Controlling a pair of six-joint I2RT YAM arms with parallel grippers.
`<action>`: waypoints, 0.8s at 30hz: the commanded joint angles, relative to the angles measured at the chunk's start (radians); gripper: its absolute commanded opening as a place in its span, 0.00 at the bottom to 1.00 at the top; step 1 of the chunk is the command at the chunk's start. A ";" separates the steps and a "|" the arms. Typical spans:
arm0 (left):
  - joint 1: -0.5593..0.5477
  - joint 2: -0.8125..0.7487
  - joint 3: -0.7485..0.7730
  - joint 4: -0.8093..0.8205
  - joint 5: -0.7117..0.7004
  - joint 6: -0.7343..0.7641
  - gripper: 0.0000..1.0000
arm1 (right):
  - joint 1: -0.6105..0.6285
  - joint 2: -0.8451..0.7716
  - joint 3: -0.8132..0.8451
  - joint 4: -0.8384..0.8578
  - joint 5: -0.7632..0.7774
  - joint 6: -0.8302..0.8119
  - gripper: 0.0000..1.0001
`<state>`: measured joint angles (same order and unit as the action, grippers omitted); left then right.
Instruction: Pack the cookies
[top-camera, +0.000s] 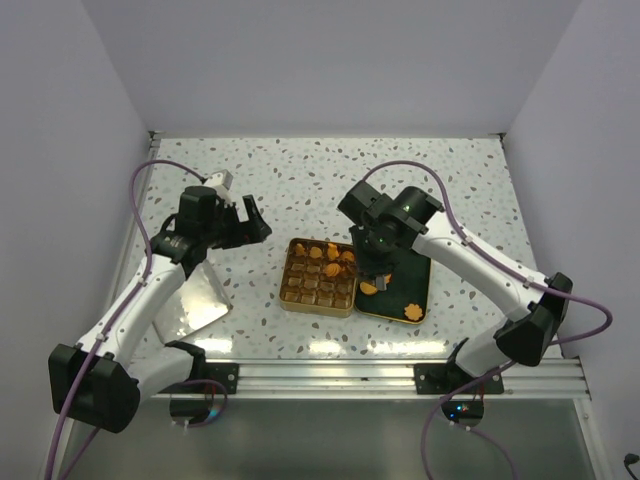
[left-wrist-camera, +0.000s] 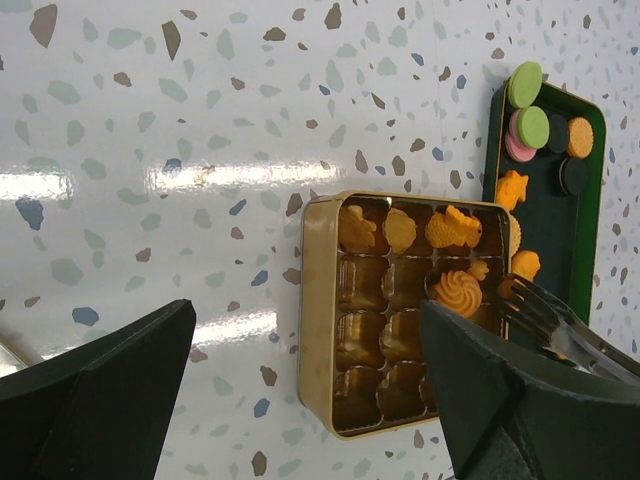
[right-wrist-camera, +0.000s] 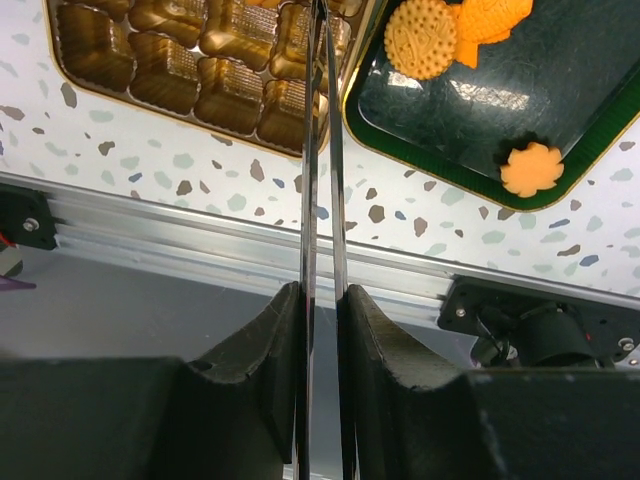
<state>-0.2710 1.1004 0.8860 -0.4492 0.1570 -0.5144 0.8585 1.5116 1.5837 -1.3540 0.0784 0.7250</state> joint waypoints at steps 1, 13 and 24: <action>-0.007 -0.014 0.001 0.058 0.010 -0.019 1.00 | 0.010 -0.030 0.002 -0.030 -0.028 -0.007 0.24; -0.005 -0.022 -0.002 0.052 -0.005 -0.021 1.00 | 0.016 0.042 0.036 0.016 -0.042 -0.039 0.23; -0.007 -0.016 0.007 0.044 -0.017 -0.019 1.00 | 0.016 0.111 0.156 -0.003 -0.003 -0.056 0.22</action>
<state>-0.2710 1.0996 0.8860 -0.4488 0.1513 -0.5175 0.8703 1.6157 1.6783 -1.3560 0.0624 0.6888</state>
